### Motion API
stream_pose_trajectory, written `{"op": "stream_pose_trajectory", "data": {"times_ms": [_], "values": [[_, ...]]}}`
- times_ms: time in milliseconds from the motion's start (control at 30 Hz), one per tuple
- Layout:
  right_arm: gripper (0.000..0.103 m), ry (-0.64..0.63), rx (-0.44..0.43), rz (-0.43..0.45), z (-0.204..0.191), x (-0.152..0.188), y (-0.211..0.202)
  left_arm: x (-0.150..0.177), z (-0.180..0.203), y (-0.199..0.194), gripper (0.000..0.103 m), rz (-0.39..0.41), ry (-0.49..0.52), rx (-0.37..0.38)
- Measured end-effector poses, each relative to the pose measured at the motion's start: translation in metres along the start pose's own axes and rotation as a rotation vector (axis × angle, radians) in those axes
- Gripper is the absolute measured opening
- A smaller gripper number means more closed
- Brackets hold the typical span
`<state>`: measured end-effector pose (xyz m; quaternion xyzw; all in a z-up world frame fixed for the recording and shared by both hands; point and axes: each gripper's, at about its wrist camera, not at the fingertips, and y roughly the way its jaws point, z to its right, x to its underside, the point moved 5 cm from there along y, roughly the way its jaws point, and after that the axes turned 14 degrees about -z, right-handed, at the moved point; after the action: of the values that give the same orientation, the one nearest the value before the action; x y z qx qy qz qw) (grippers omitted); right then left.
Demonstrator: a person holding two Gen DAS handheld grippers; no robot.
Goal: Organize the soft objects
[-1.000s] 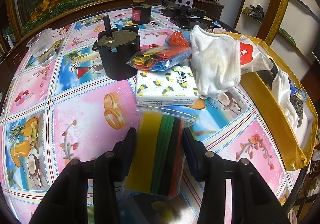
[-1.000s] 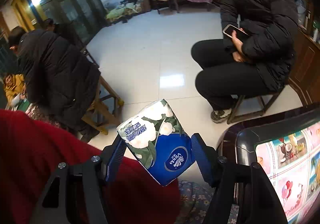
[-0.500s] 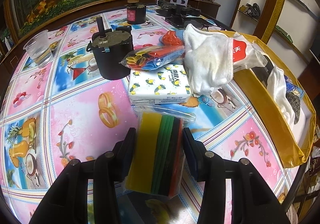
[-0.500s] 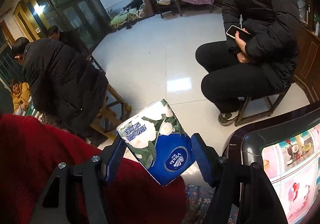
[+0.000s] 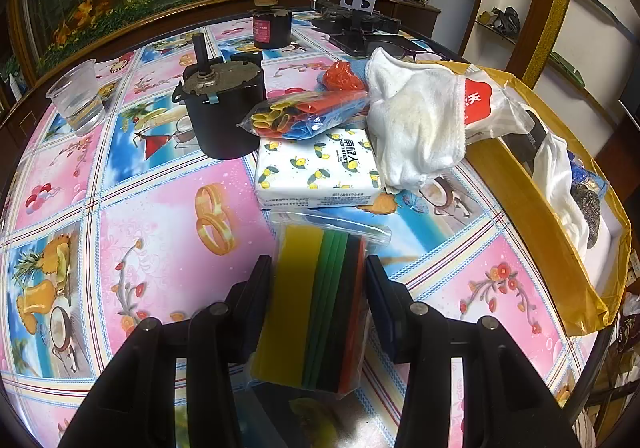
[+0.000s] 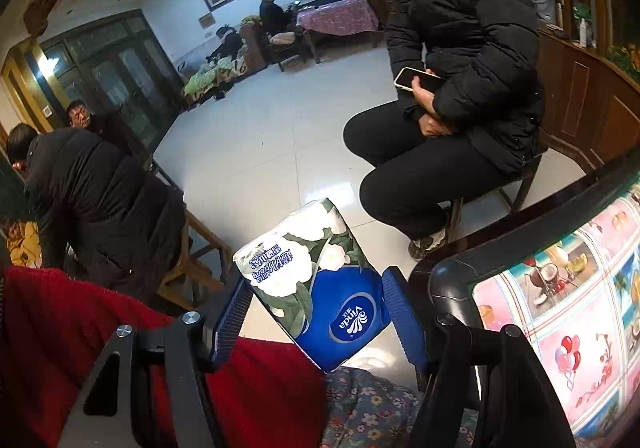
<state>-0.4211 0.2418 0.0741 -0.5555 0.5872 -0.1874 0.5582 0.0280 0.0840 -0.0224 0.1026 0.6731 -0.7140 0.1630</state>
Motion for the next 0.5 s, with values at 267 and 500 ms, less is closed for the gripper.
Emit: {"op": "stream_pose_trajectory", "data": {"times_ms": [267,500], "values": [[0.071,0.07,0.018,0.075,0.021,0.014,-0.022,0.0,0.001,0.0,0.044,0.001,0.0,0.016],[0.071,0.212,0.03,0.196,0.06,0.044,-0.059,-0.001,0.005,-0.006,0.044,0.022,0.007,0.069]]}}
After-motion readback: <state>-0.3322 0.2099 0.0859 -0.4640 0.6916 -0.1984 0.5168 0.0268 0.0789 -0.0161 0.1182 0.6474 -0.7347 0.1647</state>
